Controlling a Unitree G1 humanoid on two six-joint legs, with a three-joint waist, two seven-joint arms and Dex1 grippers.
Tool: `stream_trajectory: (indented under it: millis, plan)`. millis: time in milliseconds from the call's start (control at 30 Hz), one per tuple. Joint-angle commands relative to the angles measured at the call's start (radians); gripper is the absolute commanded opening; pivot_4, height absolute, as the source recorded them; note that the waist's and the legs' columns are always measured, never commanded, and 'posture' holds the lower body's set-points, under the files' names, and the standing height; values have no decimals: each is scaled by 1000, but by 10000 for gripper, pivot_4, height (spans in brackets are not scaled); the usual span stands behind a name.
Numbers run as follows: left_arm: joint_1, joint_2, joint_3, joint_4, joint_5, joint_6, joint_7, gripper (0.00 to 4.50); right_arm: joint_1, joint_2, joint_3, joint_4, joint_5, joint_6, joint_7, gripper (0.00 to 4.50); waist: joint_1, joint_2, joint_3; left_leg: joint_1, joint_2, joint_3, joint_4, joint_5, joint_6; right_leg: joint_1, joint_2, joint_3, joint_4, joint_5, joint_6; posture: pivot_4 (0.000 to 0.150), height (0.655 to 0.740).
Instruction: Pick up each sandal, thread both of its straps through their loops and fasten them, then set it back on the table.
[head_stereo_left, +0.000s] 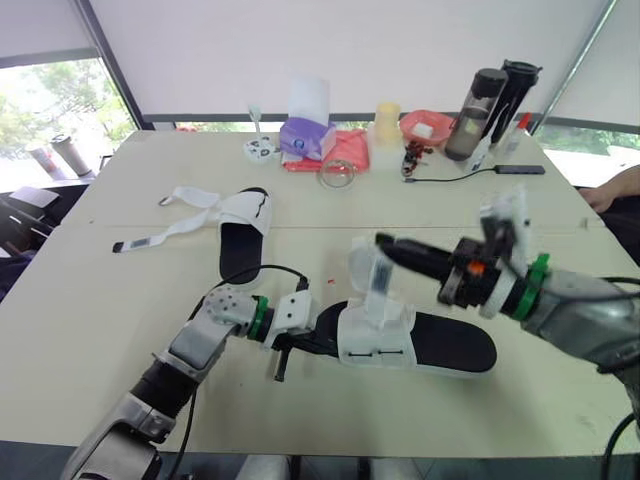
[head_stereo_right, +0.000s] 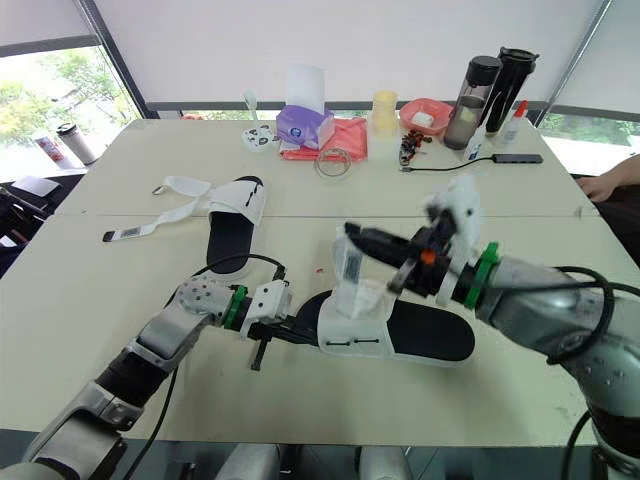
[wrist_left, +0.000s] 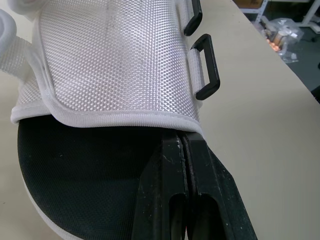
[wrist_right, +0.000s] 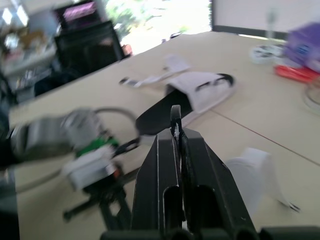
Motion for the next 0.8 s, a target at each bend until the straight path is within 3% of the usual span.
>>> stream_trajectory:
  millis: [33, 133, 200, 367, 500, 633, 733, 800]
  plan:
    - [7, 12, -23, 50, 30, 5, -20, 0, 44, -101, 57, -144, -355, -167, 133, 544, 0, 0, 0, 0, -1, 0, 0, 0, 0, 0, 0, 0, 0, 0, 0, 1500, 7400]
    - [1, 9, -21, 60, 30, 2, -27, 0, 138, -143, 103, -164, -604, -338, 219, 544, -1, -1, -1, 0, 0, 0, 0, 0, 0, 0, 0, 0, 0, 0, 0, 1500, 7400]
    - [2, 9, -20, 64, 29, -2, -32, 0, 236, -154, 110, -150, -833, -541, 260, 544, 1, -1, -1, 0, 0, 0, 0, 0, 0, 0, 0, 0, 0, 0, 0, 1500, 7400]
    - [8, 5, -21, 73, 28, -11, -33, 0, 463, -92, 61, -50, -1230, -1100, 288, 544, 1, -2, -1, 1, -1, 1, 0, 0, 0, 1, 0, 0, 0, 0, 1, 1500, 7400]
    - [6, 0, -22, 82, 28, -15, -34, 0, 629, -11, 44, -25, -1300, -1272, 287, 544, 1, -3, -2, 2, -1, 1, 0, 0, 0, 2, 0, 0, 0, 0, 1, 1500, 7400]
    - [-3, -8, -22, 99, 30, -22, -34, 0, 801, 55, 64, -49, -1311, -1311, 308, 544, 1, -3, -2, 5, 0, 0, 1, 0, 0, 5, 0, 0, 0, 0, 0, 1500, 7400]
    - [-8, -14, -24, 110, 34, -27, -31, 0, 830, 73, 77, -48, -1287, -1277, 326, 9216, 1, -4, -2, 9, 0, 0, 1, 0, 0, 10, 0, 1, 0, -2, -2, 1500, 7400]
    - [-9, -16, -24, 113, 34, -29, -30, 0, 828, 83, 68, -47, -1290, -1272, 332, 19118, 1, -4, -2, 12, 0, 0, 1, 0, -1, 13, 0, 1, 0, -2, -4, 1500, 7400]
